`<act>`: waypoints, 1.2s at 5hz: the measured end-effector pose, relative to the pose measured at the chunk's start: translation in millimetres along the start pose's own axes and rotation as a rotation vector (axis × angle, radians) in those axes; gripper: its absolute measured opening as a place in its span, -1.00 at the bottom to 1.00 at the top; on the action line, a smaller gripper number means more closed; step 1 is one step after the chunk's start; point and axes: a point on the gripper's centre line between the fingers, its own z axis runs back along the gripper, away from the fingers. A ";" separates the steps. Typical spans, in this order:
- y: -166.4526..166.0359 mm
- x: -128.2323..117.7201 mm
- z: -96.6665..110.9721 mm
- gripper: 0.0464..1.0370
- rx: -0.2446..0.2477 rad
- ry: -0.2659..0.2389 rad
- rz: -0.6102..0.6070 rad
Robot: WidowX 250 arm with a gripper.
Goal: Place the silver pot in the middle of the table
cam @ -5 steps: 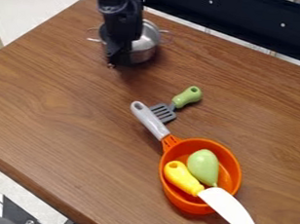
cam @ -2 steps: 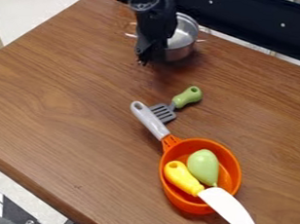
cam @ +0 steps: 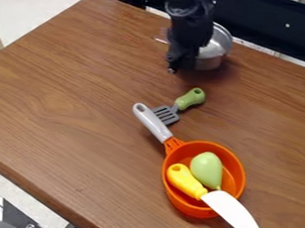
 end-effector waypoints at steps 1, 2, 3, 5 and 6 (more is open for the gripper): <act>-5.3 4.4 -13.6 -0.98 -0.024 0.030 -0.032; -3.0 3.8 -15.4 -0.98 -0.005 0.029 -0.047; -6.3 1.4 -14.9 -0.93 -0.029 -0.004 -0.037; 4.4 -4.8 -0.8 -0.14 -0.062 -0.026 0.011; 7.4 -7.7 0.6 0.46 -0.054 -0.006 0.047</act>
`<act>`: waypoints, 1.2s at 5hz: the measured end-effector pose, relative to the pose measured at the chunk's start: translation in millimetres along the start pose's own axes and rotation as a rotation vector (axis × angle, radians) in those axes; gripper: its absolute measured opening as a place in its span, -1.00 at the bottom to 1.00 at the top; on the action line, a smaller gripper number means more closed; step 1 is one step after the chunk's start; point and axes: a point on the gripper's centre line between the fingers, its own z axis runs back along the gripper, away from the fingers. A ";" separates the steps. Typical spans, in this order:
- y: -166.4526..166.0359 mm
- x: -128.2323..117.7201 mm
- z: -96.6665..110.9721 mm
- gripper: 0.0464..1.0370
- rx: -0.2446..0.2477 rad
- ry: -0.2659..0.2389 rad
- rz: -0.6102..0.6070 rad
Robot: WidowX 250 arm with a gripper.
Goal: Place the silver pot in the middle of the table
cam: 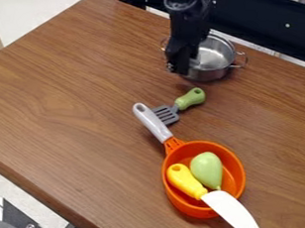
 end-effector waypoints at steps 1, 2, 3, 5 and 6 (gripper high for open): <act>1.8 -6.0 6.8 0.90 -0.015 -0.003 0.042; 14.5 -10.3 24.4 0.92 -0.021 0.011 0.137; 28.0 -13.8 44.8 0.92 -0.020 0.019 0.238; 20.4 -37.9 53.4 0.92 -0.076 0.102 0.445; 15.6 -59.1 52.1 0.92 -0.085 0.100 0.569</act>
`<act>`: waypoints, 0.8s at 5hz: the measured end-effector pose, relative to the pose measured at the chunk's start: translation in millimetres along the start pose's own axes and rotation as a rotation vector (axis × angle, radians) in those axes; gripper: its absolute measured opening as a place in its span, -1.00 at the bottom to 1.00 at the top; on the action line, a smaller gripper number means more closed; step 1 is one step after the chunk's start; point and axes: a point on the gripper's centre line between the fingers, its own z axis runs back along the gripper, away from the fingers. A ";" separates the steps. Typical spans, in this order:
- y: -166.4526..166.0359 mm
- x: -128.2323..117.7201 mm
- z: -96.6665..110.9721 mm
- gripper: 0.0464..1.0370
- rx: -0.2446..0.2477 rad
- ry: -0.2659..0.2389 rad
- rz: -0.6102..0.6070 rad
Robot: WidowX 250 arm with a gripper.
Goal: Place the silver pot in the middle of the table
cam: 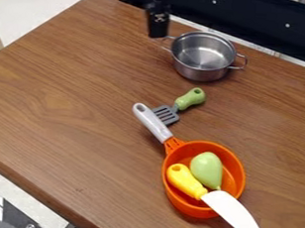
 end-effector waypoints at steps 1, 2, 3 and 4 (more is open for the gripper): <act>13.2 -18.9 -7.1 0.92 0.034 -0.034 0.199; 21.5 -32.1 0.8 0.92 0.028 -0.026 0.371; 28.0 -45.1 1.9 0.92 0.044 -0.014 0.493; 35.4 -48.1 13.9 0.92 0.053 -0.014 0.531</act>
